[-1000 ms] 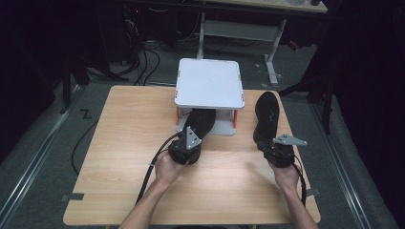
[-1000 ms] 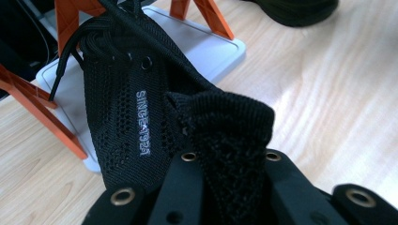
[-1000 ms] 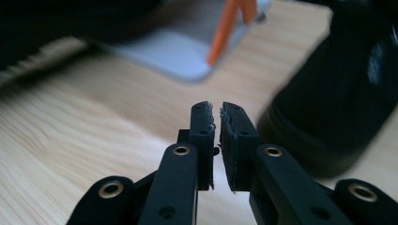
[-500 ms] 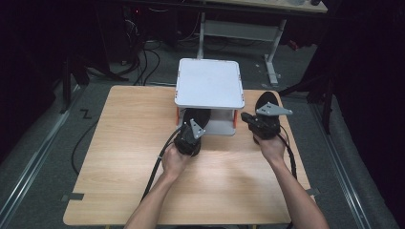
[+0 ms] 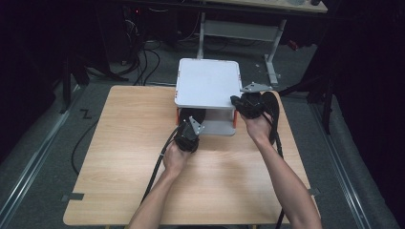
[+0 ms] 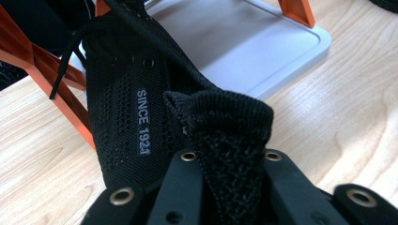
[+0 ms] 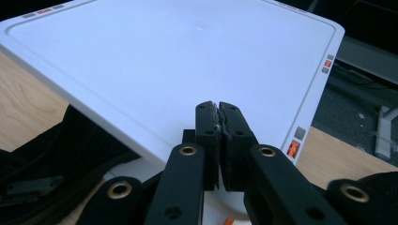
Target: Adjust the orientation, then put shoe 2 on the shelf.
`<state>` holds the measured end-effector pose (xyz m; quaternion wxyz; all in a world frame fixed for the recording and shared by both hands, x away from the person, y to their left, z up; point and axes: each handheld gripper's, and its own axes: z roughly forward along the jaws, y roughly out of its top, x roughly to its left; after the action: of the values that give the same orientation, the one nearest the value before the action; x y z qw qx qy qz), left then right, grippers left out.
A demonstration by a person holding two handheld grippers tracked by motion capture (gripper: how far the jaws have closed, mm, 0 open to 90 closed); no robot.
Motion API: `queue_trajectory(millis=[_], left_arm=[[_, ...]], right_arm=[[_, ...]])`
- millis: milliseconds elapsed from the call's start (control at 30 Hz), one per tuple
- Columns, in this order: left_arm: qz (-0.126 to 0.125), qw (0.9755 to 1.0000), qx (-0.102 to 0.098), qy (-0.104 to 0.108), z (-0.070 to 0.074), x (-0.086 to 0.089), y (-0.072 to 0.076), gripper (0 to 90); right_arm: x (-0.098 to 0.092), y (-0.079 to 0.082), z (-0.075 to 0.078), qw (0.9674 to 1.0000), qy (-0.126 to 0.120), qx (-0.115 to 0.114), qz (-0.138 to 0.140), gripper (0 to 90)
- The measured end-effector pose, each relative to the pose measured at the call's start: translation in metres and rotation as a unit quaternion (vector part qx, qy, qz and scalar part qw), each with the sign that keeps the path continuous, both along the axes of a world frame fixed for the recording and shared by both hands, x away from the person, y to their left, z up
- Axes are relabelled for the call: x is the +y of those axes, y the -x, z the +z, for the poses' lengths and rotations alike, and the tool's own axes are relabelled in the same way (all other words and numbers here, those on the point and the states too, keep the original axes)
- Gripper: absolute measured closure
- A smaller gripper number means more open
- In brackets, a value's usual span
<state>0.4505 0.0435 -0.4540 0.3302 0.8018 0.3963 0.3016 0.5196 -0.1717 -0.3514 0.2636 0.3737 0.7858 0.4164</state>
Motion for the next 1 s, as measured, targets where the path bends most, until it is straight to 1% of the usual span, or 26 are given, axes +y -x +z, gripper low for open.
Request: queue_trajectory(millis=[33,67,167,233,300,333,400,433,500,667,700,733,767,833,900,967,1000], left_arm=[[0.003,1.0000,-0.002,0.002,-0.001,-0.001,-0.001,85.8],[0.006,1.0000,-0.003,0.005,-0.001,-0.002,-0.003,85.9],[0.010,0.9999,-0.005,0.004,-0.001,-0.004,-0.005,85.6],[0.016,0.9998,-0.007,0.004,0.001,-0.004,-0.011,85.4],[0.022,0.9996,-0.007,0.016,0.001,-0.003,-0.016,85.2],[0.024,0.9996,-0.005,0.015,0.001,-0.004,-0.018,85.2],[0.026,0.9996,-0.009,0.012,0.001,-0.007,-0.021,85.1],[0.028,0.9995,-0.009,0.015,0.001,-0.008,-0.022,85.2],[0.028,0.9995,-0.009,0.008,0.001,-0.008,-0.026,85.0],[0.038,0.9991,-0.017,0.011,0.001,-0.007,-0.038,84.0],[0.039,0.9991,-0.014,0.009,0.001,-0.006,-0.040,83.9],[0.042,0.9989,-0.016,0.011,0.001,-0.007,-0.042,83.9],[0.043,0.9989,-0.016,0.008,0.001,-0.008,-0.044,83.6],[0.042,0.9990,-0.017,0.000,0.002,-0.009,-0.046,83.1],[0.042,0.9989,-0.018,0.001,0.002,-0.010,-0.047,83.0],[0.042,0.9989,-0.021,-0.001,0.003,-0.009,-0.051,82.9],[0.043,0.9989,-0.021,0.001,0.002,-0.008,-0.053,82.8]], right_arm=[[0.000,-0.001,0.000,1.0000,-0.005,0.003,0.000,87.6],[0.000,-0.003,0.001,1.0000,-0.005,0.006,-0.001,87.6],[0.003,-0.006,0.004,0.9998,0.008,0.017,0.000,87.9],[0.004,-0.007,0.004,0.9998,0.014,0.017,-0.001,88.5],[0.005,-0.008,0.004,0.9998,0.010,0.019,-0.003,89.1],[0.006,-0.008,0.004,0.9998,0.013,0.017,-0.003,89.3],[0.006,-0.008,0.004,0.9997,0.016,0.018,-0.002,89.7],[0.005,-0.008,0.005,0.9997,0.014,0.020,-0.001,89.8],[0.005,-0.009,0.005,0.9997,0.010,0.023,-0.002,89.9],[0.004,-0.009,0.005,0.9996,0.007,0.028,-0.001,90.0],[0.004,-0.010,0.005,0.9995,0.006,0.030,0.000,90.0],[0.004,-0.010,0.005,0.9995,0.006,0.030,0.000,90.0],[0.004,-0.010,0.005,0.9995,0.007,0.030,-0.001,90.0],[0.004,-0.009,0.005,0.9995,0.009,0.029,-0.002,90.0],[0.004,-0.009,0.005,0.9995,0.010,0.030,-0.002,90.0],[0.004,-0.009,0.005,0.9995,0.011,0.030,-0.001,90.0],[0.004,-0.009,0.005,0.9995,0.012,0.029,0.000,90.0]])
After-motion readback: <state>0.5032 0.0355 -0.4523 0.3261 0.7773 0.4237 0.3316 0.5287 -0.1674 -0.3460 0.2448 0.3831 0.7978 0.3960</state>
